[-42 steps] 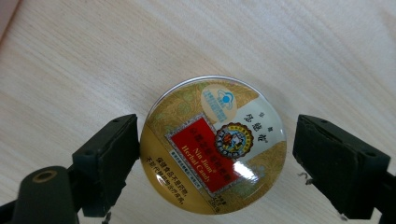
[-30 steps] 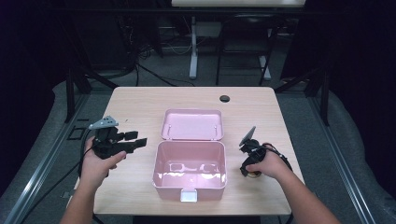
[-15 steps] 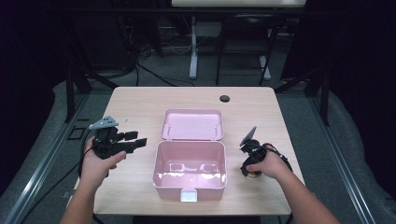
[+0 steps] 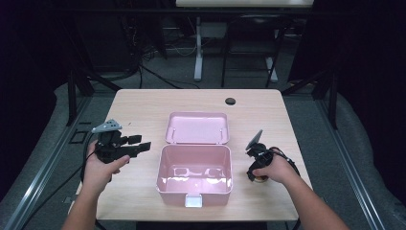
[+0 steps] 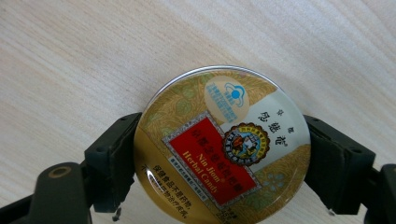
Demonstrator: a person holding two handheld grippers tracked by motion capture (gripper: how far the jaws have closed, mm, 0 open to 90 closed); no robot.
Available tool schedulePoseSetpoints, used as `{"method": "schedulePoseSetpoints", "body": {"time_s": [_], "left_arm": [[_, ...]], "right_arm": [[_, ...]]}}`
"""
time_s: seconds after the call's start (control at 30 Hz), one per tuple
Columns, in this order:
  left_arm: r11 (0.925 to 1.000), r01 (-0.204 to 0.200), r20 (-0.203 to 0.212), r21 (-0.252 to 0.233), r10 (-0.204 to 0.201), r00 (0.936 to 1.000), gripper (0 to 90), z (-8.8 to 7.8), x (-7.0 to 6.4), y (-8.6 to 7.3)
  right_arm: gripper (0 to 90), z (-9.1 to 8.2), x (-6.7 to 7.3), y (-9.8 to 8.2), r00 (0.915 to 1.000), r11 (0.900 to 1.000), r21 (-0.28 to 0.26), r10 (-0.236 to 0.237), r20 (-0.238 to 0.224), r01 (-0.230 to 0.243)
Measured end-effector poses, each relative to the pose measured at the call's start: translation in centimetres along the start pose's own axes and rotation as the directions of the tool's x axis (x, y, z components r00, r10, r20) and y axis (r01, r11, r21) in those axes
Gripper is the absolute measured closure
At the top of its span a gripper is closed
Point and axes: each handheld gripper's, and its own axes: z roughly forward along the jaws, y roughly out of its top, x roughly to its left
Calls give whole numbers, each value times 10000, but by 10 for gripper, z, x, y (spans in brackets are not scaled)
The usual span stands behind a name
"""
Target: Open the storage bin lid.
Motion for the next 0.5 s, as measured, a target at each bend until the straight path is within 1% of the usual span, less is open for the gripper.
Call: {"method": "schedulePoseSetpoints", "body": {"time_s": [0.07, 0.1, 0.13, 0.2, 0.23, 0.27, 0.3, 0.33, 0.37, 0.4, 0.5], "left_arm": [[10000, 1, -12, -14, -1, 10000, 448, 0, 0, 0], [10000, -16, -18, 1, 16, 10000, 448, 0, 0, 0], [10000, -24, -9, 9, 24, 10000, 448, 1, 0, 0], [10000, -32, -6, 20, 32, 10000, 448, 1, 0, 0], [10000, -41, -5, 29, 41, 10000, 448, 1, 0, 0], [10000, -42, -4, 24, 42, 10000, 448, 1, 0, 0], [10000, -44, -4, 44, 44, 10000, 448, 1, 0, 0], [10000, -1, -7, 50, 1, 10000, 448, 1, 0, 0], [10000, 4, -8, 52, -4, 10000, 448, 1, 0, 0], [10000, 0, -4, 48, 0, 10000, 448, 1, 0, 0], [10000, 9, -11, 43, -9, 10000, 448, 1, 0, 0]], "right_arm": [[195, 0, 0, 0, 10000, 10000, 38, -47, 26, 47], [196, -1, 1, 0, 10000, 9999, 139, 61, 10, -61], [196, -1, 1, 0, 10000, 9999, 120, -83, 16, 83], [196, -1, 1, 0, 10000, 9998, 169, -96, -6, 96], [196, 0, 1, 0, 10000, 10000, 47, -85, -30, 85], [196, -2, 1, 0, 9999, 9997, 189, -146, -2, 146], [196, -1, 1, 0, 9999, 9999, 75, -114, -8, 114], [196, -2, 1, 0, 9999, 9998, 157, -133, 5, 132], [196, -3, 2, 0, 10000, 9999, 167, -37, 9, 36], [196, -3, 1, -1, 9999, 9999, 47, -153, 28, 153], [196, -7, 1, 0, 9999, 9999, 92, -143, 43, 142]]}}
